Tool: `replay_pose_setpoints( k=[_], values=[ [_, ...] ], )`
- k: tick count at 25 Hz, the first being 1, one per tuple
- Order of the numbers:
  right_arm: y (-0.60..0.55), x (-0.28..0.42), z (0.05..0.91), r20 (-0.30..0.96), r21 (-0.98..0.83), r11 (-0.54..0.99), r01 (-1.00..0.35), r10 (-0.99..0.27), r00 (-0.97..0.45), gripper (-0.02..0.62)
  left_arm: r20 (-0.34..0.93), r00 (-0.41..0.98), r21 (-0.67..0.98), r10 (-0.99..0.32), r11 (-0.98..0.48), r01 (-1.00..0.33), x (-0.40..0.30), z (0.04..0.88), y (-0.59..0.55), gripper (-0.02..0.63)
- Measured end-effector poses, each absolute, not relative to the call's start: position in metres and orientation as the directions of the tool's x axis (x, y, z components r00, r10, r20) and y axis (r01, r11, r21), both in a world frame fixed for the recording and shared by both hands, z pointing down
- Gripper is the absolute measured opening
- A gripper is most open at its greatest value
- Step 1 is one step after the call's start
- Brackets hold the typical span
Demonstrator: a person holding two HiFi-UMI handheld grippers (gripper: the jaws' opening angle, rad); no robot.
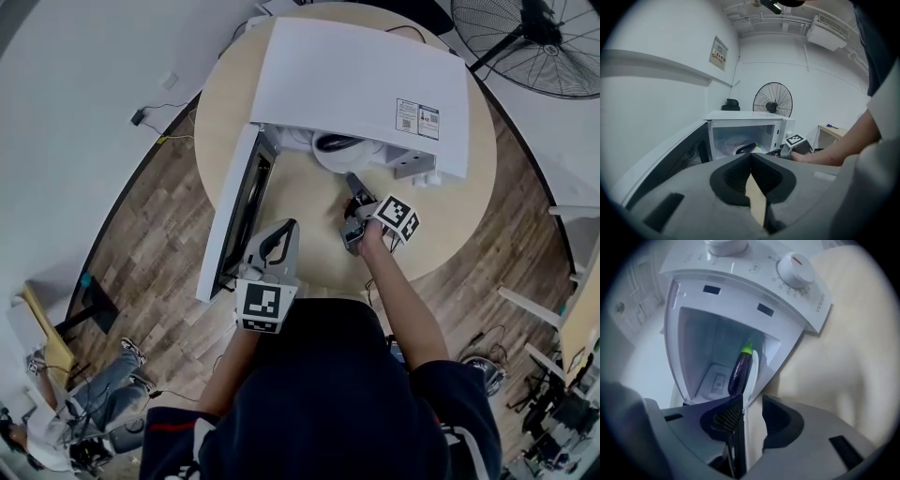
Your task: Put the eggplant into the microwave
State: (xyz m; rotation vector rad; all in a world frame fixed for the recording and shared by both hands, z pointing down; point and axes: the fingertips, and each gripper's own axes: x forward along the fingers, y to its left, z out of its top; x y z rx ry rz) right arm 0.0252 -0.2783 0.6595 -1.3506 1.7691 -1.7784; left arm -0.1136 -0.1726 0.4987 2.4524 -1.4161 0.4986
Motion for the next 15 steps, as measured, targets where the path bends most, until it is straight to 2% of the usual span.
replay_pose_setpoints(
  k=[4,8,15],
  values=[
    [-0.271,0.026,0.662,0.486,-0.794,-0.122,-0.595,-0.715,-0.502,0.065,0.418,0.47,0.06,-0.778,-0.492,-0.868,-0.111,0.499,-0.173,0.017],
    [-0.271,0.017,0.664,0.54,-0.675,-0.002,-0.738,-0.682,-0.492,0.034,0.419,0.468,0.062,-0.778,-0.489,-0.87,-0.112,0.501,-0.174,0.017],
    [-0.277,0.0,0.666,0.588,-0.55,0.109,-0.828,-0.654,-0.476,0.023,0.426,0.448,0.057,-0.786,-0.471,-0.88,-0.12,0.503,-0.174,0.017]
  ],
)
